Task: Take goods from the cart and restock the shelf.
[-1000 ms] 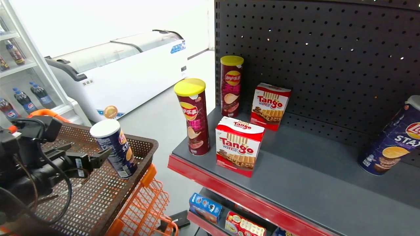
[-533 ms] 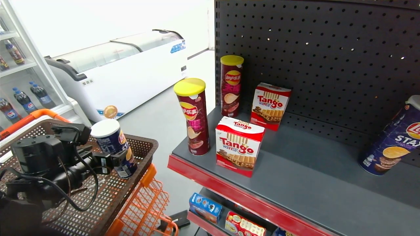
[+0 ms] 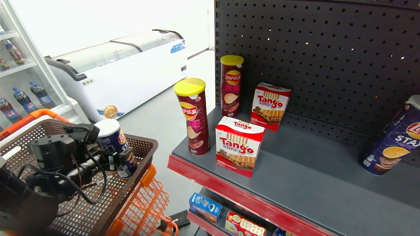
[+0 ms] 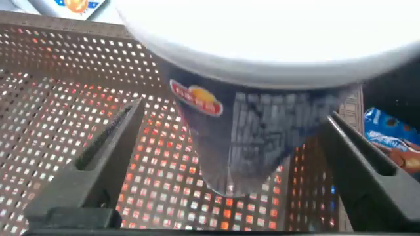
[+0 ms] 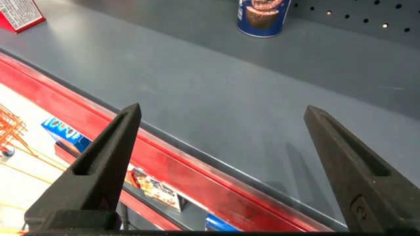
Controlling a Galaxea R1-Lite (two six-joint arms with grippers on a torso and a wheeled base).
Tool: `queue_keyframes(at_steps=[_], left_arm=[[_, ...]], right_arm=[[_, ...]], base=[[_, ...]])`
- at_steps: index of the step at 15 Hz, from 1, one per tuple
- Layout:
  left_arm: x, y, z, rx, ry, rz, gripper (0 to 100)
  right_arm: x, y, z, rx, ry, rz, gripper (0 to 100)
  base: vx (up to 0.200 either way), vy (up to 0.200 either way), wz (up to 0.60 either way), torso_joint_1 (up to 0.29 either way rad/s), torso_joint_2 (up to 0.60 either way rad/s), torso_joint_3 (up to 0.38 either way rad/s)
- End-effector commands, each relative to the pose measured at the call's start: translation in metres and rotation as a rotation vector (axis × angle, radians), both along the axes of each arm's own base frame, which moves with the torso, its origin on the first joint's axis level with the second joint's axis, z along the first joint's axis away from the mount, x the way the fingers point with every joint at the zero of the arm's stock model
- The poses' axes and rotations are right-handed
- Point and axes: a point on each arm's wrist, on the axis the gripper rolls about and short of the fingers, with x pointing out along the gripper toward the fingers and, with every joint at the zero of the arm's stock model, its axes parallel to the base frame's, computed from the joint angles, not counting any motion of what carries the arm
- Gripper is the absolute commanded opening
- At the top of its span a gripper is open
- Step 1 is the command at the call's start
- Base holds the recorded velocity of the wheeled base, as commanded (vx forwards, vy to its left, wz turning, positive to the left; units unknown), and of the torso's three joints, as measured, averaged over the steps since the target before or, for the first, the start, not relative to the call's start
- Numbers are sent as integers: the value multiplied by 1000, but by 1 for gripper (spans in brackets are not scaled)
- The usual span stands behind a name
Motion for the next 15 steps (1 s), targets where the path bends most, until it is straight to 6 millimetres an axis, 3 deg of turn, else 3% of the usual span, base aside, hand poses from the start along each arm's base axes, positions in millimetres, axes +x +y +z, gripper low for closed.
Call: queue_keyframes(at_steps=[1,4,5,12,13,15], left_arm=[[6,1,-3,1,-2,2,100],[11,4,-8,-1,4,10,100],[16,4,-11,-7,-1,12,0],[19,4,-4,3,-30,7,0],[17,4,2,5,-45,7,0],[-4,-4,40,12,-152,-18,0]], right_arm=[[0,0,0,0,1,1,100],[0,0,0,0,1,1,100],[0,0,0,0,0,1,100],[0,0,0,0,1,1,100],[0,0,0,-1,1,1,100],[0,0,0,0,1,1,100]], base=[[0,0,0,0,0,0],[0,0,0,0,0,0],[0,0,0,0,0,0],[0,0,0,0,0,0],[0,0,0,0,0,0],[0,0,0,0,0,0]])
